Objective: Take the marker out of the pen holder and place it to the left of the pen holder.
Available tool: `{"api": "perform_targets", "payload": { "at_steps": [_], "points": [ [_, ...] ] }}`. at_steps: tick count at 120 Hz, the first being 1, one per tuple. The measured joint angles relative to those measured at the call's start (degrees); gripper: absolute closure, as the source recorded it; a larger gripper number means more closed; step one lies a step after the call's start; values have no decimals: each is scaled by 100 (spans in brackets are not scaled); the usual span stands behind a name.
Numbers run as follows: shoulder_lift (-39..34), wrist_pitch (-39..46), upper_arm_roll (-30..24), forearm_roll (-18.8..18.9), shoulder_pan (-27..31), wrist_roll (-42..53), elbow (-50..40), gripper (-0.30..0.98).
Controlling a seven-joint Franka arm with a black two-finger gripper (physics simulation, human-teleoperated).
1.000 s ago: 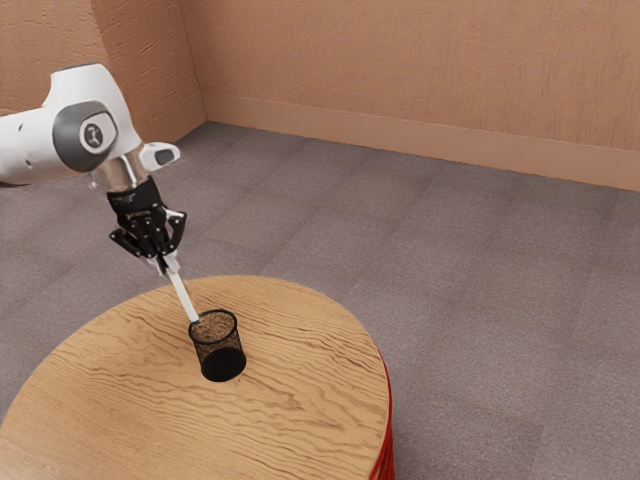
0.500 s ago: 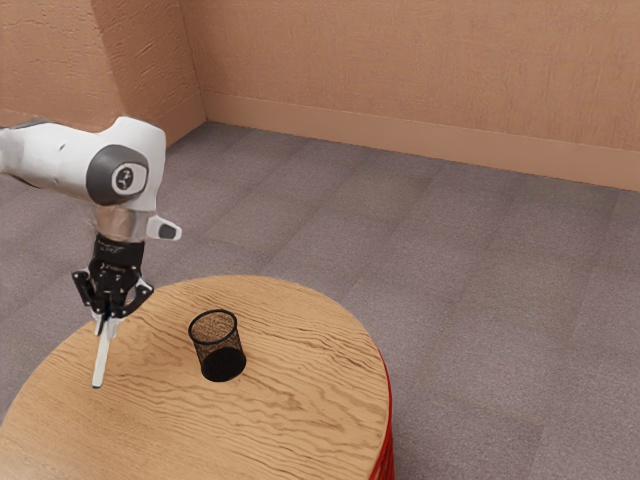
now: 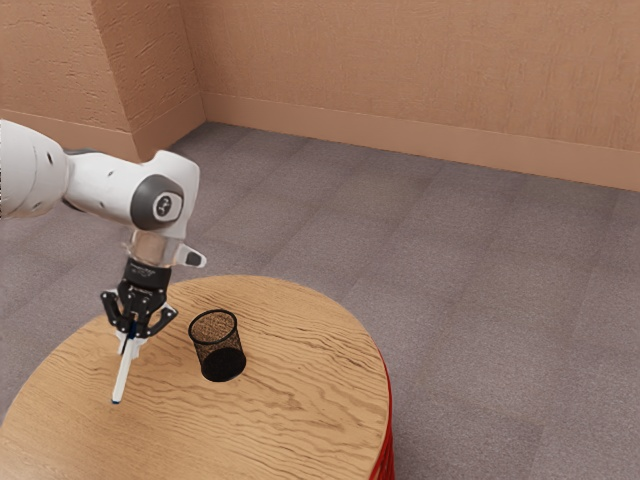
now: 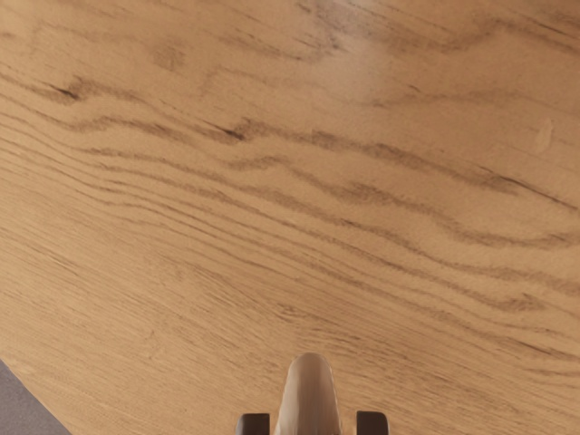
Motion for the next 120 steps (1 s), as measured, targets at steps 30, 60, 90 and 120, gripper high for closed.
{"api": "perform_targets", "payload": {
  "at_steps": [30, 60, 90, 120],
  "points": [
    [151, 43, 2, -91, -7, 100, 145, 41],
    [-1084, 19, -10, -169, -268, 316, 566, 13],
    [-1756, -35, 70, -610, -414, 970, 1604, 4],
    [-1724, -98, -59, -720, -274, 1574, 1952, 1]
  ]
}}
